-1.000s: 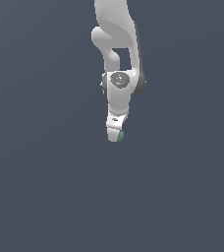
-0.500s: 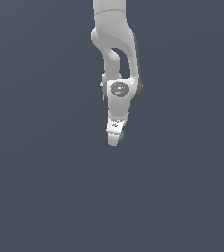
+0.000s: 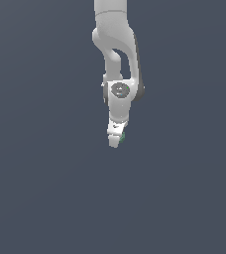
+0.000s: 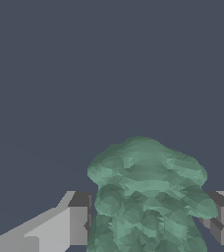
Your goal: Pick up the object and move it to a goal position.
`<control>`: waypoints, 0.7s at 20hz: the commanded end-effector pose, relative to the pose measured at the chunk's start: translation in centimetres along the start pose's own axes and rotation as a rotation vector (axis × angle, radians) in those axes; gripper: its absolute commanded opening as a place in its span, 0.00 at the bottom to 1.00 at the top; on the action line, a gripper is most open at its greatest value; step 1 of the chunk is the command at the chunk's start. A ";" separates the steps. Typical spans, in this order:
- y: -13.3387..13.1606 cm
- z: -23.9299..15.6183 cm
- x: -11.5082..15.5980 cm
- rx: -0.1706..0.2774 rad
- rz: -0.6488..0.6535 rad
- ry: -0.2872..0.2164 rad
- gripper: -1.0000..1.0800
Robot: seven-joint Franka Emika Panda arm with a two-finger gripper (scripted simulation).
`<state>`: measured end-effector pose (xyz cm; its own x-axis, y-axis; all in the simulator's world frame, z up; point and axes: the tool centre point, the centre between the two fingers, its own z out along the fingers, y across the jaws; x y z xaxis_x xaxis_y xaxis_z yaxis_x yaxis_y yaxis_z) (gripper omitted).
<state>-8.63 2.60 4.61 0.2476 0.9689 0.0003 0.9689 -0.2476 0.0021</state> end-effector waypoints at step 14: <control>0.0 -4.0 1.2 0.000 -0.001 -0.001 0.00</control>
<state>-8.40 3.47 7.68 0.2470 0.9690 -0.0004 0.9690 -0.2470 0.0009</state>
